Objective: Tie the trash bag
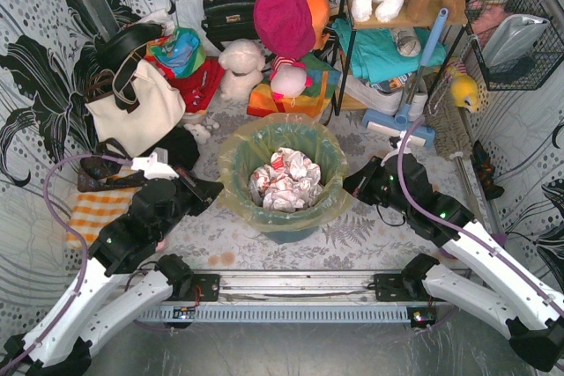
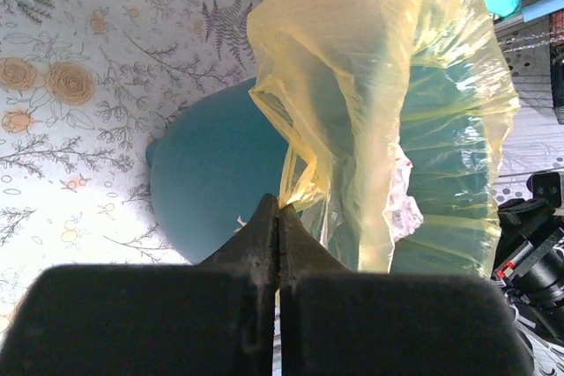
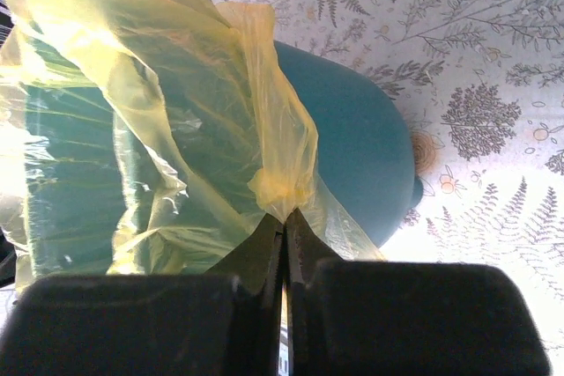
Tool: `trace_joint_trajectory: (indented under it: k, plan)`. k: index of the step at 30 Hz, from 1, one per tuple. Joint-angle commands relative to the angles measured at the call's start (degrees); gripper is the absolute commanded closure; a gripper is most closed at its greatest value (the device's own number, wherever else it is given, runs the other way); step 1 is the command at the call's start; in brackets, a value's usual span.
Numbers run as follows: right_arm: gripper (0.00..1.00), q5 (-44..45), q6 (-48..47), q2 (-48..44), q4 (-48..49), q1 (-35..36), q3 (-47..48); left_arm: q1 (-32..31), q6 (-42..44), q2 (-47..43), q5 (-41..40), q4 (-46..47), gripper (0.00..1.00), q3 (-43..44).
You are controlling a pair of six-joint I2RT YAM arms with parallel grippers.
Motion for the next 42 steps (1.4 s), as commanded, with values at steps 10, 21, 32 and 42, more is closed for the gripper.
trace_joint_trajectory:
  k: [10,21,32,42]
  plan:
    - [1.00,3.53,-2.79,-0.98,-5.05,-0.17,9.96,0.34,5.26,2.42,2.70,0.43,1.00,8.52]
    - [1.00,4.37,-5.07,-1.19,-5.41,-0.17,13.57,0.32,6.67,3.67,3.95,0.65,1.00,12.15]
    - [1.00,-1.13,-7.48,3.49,2.20,-0.17,16.40,0.37,10.29,8.43,7.02,3.43,1.00,15.30]
    - [1.00,-5.34,-9.72,7.85,7.60,-0.17,20.01,0.31,12.81,14.06,9.63,10.54,1.00,16.84]
